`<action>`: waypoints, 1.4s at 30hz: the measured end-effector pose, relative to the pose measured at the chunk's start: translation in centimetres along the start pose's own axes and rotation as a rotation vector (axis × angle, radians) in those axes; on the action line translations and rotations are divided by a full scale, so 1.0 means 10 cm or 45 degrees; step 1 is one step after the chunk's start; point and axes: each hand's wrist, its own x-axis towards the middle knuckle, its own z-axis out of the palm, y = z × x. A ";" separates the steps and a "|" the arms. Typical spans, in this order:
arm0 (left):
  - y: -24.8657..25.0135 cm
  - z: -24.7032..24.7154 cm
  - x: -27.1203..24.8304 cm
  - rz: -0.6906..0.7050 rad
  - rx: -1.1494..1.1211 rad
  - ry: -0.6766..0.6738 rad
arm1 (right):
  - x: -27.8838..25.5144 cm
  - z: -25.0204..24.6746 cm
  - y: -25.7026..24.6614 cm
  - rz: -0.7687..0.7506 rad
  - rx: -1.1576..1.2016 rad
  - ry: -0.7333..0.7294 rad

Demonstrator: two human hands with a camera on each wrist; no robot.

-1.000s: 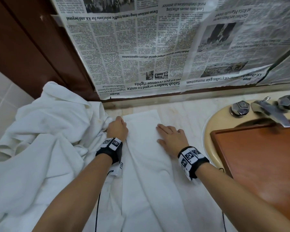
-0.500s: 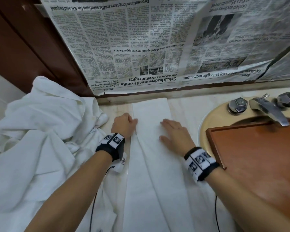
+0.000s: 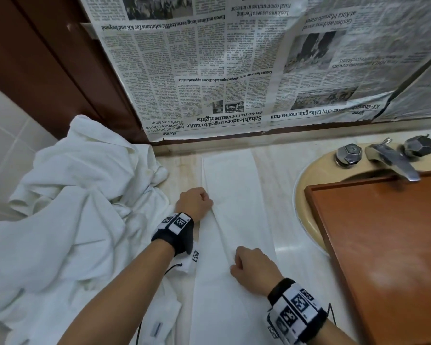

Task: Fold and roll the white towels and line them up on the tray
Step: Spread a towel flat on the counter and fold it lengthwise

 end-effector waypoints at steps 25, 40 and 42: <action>-0.19 -0.22 0.01 -0.007 0.010 -0.004 | -0.15 0.22 -0.96 -0.133 -0.125 0.222; -0.14 -0.17 0.16 -0.083 0.026 -0.022 | -0.07 0.54 -0.64 -0.093 -0.110 -0.033; -0.14 -0.19 0.24 -0.052 0.051 0.012 | -0.06 0.42 -0.61 -0.098 -0.041 -0.011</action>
